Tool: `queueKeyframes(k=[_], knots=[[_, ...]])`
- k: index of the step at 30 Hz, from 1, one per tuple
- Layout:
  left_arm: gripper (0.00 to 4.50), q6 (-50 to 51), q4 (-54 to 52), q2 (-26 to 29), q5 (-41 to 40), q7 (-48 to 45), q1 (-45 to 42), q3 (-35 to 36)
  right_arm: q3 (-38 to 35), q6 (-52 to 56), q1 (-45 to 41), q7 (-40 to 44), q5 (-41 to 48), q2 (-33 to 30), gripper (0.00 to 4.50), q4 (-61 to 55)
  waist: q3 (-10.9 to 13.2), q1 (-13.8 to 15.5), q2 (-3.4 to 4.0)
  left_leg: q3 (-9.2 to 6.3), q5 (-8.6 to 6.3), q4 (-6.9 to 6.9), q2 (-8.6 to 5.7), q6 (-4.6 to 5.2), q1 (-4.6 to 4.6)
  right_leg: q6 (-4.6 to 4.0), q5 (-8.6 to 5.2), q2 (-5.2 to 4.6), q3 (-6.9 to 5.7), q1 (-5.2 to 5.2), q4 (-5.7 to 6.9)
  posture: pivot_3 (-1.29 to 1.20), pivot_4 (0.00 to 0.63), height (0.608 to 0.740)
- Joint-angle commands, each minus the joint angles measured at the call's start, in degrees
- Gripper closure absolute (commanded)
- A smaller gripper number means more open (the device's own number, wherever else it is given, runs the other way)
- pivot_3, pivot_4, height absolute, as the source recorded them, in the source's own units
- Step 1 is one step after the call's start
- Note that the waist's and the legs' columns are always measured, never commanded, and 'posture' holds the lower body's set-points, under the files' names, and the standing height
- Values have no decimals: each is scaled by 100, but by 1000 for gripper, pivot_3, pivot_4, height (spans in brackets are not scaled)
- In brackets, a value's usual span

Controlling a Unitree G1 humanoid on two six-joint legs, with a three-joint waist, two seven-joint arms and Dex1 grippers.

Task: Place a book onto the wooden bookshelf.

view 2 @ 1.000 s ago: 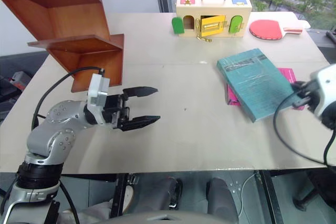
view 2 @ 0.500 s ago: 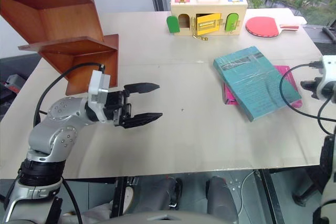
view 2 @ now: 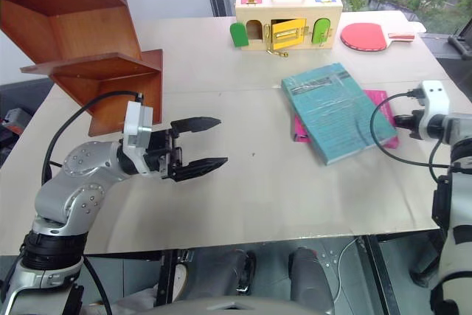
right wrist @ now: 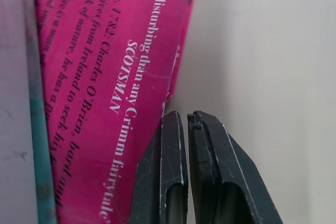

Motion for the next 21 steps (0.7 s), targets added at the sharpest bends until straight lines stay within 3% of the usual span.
queueKeyframes(k=[1,13,21], knots=[[0,-58,-288,91,-83,24,75,211,-63,-158,-82,359,68,79,4230,-300,0,-10,0,0,0,0,0,0,0,0,0,0,0,0,0,0,150,740],[0,-34,-324,210,-83,26,260,335,-89,70,223,1045,401,847,4230,-1445,1,-32,4,-2,0,1,0,0,-1,0,0,0,0,-3,3,0,150,740],[0,-81,-165,359,-12,-23,532,541,-61,651,719,980,720,1229,4230,-3013,1,-28,5,-4,0,0,1,-1,-1,0,0,0,1,-8,6,0,150,740]])
